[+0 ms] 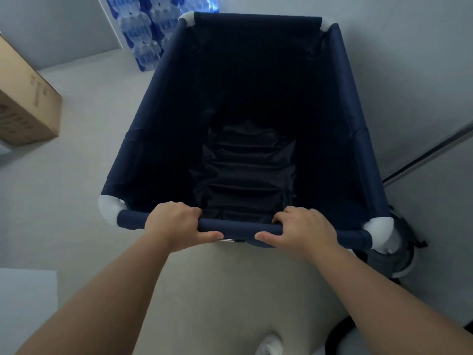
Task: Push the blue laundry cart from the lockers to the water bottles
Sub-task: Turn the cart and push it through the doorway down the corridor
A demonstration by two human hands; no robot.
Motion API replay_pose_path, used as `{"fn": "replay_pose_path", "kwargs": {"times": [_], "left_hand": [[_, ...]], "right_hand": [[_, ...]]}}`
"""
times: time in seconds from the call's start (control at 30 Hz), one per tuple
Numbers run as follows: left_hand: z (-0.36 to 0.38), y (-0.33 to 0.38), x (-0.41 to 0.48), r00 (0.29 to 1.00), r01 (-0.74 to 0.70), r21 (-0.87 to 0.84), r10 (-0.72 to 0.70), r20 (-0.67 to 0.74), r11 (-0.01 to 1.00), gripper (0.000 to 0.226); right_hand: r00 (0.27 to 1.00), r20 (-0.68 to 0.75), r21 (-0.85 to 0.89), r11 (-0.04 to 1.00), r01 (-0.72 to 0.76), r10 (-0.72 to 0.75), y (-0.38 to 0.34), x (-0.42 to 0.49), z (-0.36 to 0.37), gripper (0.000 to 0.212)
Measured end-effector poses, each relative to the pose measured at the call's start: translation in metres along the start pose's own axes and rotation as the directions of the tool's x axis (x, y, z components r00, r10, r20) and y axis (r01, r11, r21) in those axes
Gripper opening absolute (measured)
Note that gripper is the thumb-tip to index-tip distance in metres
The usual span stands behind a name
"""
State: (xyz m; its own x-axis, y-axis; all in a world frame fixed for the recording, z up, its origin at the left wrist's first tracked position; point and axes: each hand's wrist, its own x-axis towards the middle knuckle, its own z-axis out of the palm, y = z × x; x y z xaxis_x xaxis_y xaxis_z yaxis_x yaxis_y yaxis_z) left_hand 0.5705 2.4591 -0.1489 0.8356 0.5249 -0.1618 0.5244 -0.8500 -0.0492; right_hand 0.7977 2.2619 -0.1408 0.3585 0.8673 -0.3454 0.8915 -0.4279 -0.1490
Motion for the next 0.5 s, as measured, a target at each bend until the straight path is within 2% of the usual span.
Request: {"fn": "replay_pose_path", "kwargs": {"times": [0.3,0.5], "left_hand": [[-0.01,-0.022,0.079,1.0,-0.018,-0.009,0.018,-0.014,1.0,0.081],[-0.017,-0.031,0.122,1.0,0.007,-0.037,-0.007,-0.005,0.999,0.081]], "right_hand": [[1.0,0.005,-0.029,1.0,-0.004,0.004,0.023,0.07,-0.031,0.099],[0.999,0.041,-0.074,0.997,-0.006,0.009,0.041,0.115,-0.055,0.094]]}}
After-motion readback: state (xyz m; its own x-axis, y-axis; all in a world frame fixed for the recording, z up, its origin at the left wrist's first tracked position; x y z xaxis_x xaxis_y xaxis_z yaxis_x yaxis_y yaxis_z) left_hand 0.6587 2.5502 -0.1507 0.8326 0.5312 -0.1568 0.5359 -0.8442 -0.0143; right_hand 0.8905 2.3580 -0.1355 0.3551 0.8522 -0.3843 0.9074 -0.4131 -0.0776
